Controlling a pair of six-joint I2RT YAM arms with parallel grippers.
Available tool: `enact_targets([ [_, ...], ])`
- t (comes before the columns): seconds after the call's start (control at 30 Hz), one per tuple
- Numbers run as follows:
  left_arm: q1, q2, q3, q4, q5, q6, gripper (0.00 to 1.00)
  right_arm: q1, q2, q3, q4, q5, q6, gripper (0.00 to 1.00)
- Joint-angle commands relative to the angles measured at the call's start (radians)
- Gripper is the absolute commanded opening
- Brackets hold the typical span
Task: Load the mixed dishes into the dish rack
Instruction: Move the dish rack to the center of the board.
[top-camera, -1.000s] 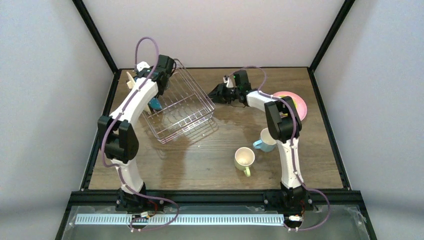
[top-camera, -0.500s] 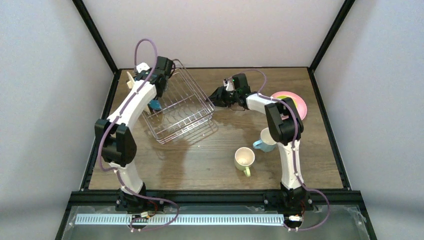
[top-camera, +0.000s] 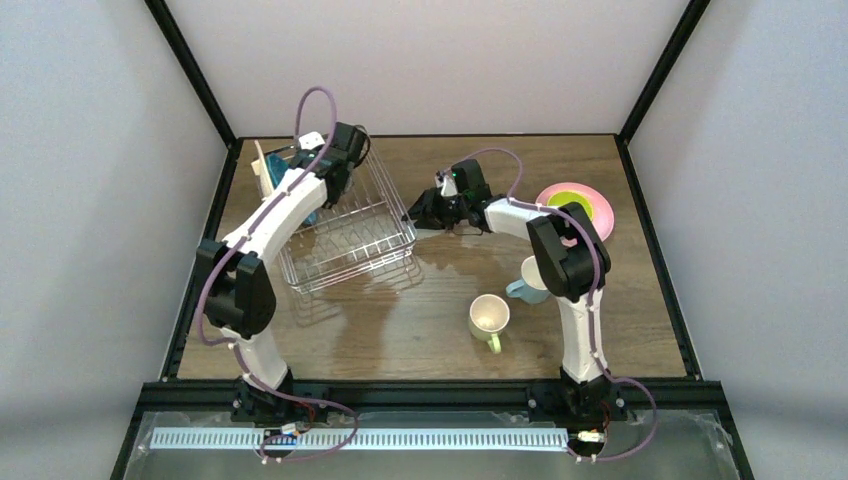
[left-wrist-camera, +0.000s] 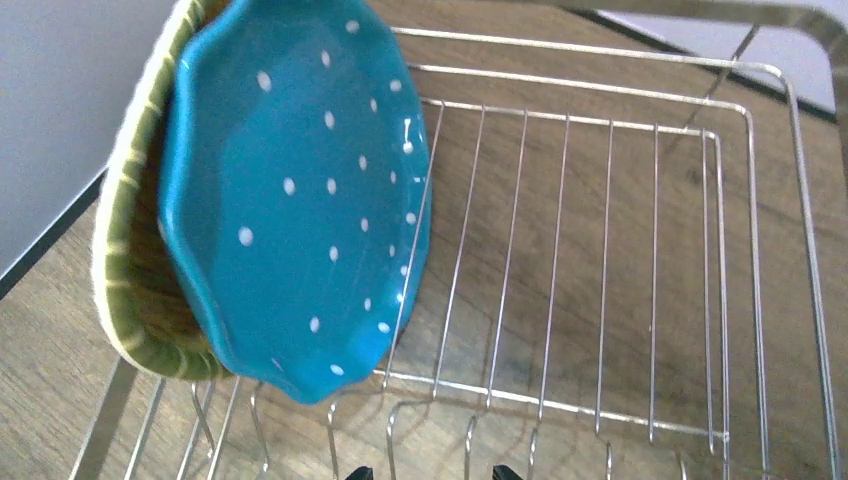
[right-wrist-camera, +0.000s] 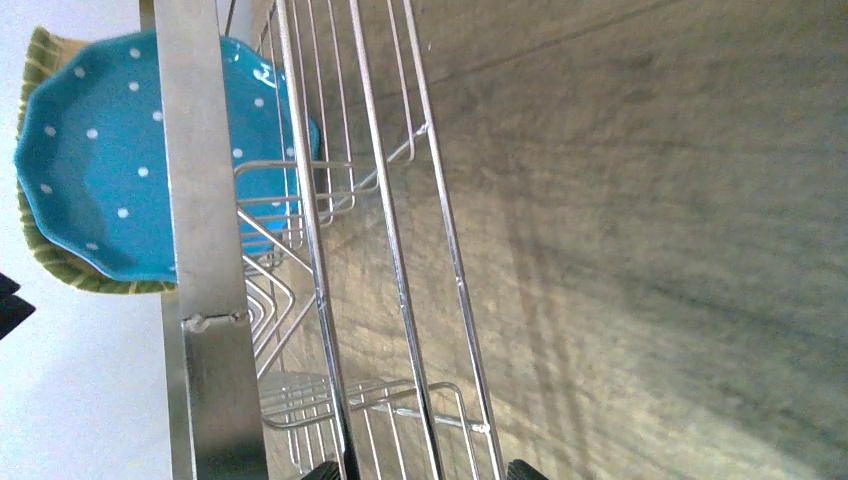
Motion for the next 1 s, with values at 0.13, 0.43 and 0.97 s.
enact_targets([
  [0.13,-0.035,-0.020,-0.079,0.037,0.036,0.041,0.67,0.071,-0.099,-0.083,0.005,0.030,-0.013,0.95],
  [0.43,-0.034,0.036,-0.033,0.139,0.198,0.069,0.73,0.085,-0.166,-0.123,-0.125,0.061,-0.102,0.96],
  [0.97,-0.044,0.232,0.223,0.187,0.327,0.045,0.78,0.074,-0.193,-0.007,-0.382,0.180,-0.284,0.96],
])
